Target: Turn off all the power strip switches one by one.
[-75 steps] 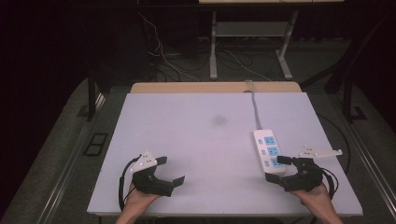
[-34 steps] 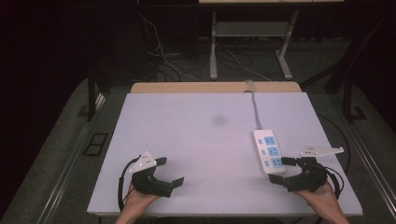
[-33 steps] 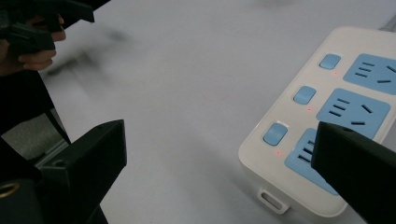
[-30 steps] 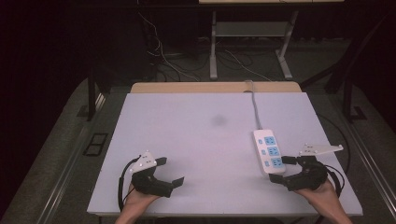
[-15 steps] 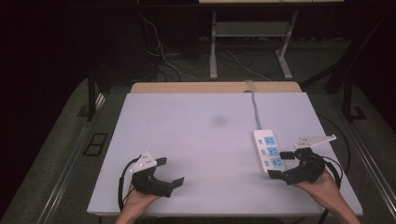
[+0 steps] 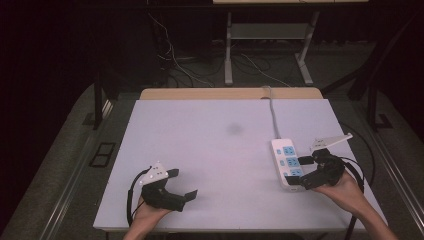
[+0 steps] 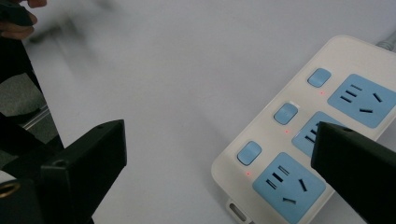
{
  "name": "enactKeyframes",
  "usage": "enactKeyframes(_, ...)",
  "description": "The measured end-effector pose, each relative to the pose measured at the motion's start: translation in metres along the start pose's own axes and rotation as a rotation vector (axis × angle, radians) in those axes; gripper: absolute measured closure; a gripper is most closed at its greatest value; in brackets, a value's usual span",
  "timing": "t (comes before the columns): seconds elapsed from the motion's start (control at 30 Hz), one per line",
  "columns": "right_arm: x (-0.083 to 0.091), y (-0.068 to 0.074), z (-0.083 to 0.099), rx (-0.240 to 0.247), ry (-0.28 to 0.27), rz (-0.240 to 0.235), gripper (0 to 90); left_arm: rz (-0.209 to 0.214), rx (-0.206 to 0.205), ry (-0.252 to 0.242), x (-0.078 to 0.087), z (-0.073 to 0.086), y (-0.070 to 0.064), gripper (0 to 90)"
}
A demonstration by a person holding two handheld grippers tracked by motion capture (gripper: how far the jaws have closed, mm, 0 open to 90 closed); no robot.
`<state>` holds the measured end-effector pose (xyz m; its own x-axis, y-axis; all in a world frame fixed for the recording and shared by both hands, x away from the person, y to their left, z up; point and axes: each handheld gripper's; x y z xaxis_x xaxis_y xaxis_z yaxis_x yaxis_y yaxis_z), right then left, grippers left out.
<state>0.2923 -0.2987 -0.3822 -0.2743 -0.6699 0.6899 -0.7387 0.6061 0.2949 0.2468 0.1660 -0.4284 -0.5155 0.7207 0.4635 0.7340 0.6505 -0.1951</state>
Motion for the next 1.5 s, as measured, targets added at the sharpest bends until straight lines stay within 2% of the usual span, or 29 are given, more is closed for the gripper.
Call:
enactKeyframes(0.33, -0.009, -0.009, -0.003, -0.010, 0.048, 0.001, 4.4, 0.000, 0.003, 0.000, 0.001, 0.000, 0.000, 0.0)
enactKeyframes(0.4, -0.010, -0.010, -0.003, -0.008, 0.054, 0.003, 12.5, 0.000, 0.004, -0.001, 0.001, 0.000, 0.000, 0.0)
enactKeyframes(0.47, -0.010, -0.012, -0.004, -0.013, 0.062, 0.019, 15.3, 0.000, 0.003, 0.000, 0.001, 0.000, 0.000, 0.0)
enactKeyframes(0.53, -0.011, -0.013, -0.004, -0.010, 0.076, 0.037, 22.9, 0.001, 0.003, 0.002, 0.001, 0.000, 0.000, 0.0)
enactKeyframes(0.7, -0.012, -0.014, -0.007, -0.004, 0.112, 0.031, 35.4, 0.000, 0.001, 0.004, 0.000, 0.000, 0.001, 0.0)
enactKeyframes(0.87, -0.013, -0.015, -0.010, -0.018, 0.129, 0.014, 39.8, 0.001, 0.005, 0.004, 0.000, 0.000, 0.001, 0.0)
enactKeyframes(0.9, -0.013, -0.016, -0.011, -0.036, 0.134, 0.002, 46.8, 0.001, 0.005, 0.004, 0.000, 0.001, 0.001, 0.0)
enactKeyframes(0.93, -0.013, -0.016, -0.011, -0.036, 0.134, 0.002, 46.8, 0.001, 0.005, 0.005, 0.000, 0.001, 0.001, 0.0)
enactKeyframes(1.0, -0.013, -0.018, -0.011, -0.043, 0.139, -0.017, 55.7, 0.000, 0.005, 0.004, 0.000, 0.001, 0.001, 0.0)
enactKeyframes(1.1, -0.013, -0.019, -0.010, -0.042, 0.140, -0.020, 70.4, 0.001, 0.008, 0.003, 0.000, 0.001, 0.001, 0.0)
enactKeyframes(1.27, -0.014, -0.021, -0.009, -0.047, 0.142, -0.054, 89.1, -0.001, 0.009, -0.002, 0.001, 0.001, 0.002, 0.0)
enactKeyframes(1.5, -0.022, -0.023, -0.006, -0.066, 0.163, -0.037, 90.0, -0.002, 0.007, -0.002, 0.001, 0.001, 0.002, 0.0)
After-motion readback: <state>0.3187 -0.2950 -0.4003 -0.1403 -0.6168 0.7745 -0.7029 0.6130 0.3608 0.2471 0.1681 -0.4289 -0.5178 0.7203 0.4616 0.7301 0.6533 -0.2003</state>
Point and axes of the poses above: each handheld gripper's, and its own axes: x roughly backward along the jaws, z roughly out of its underside, y roughly to its left, and after that the axes turned 2 degrees about -z, right-handed
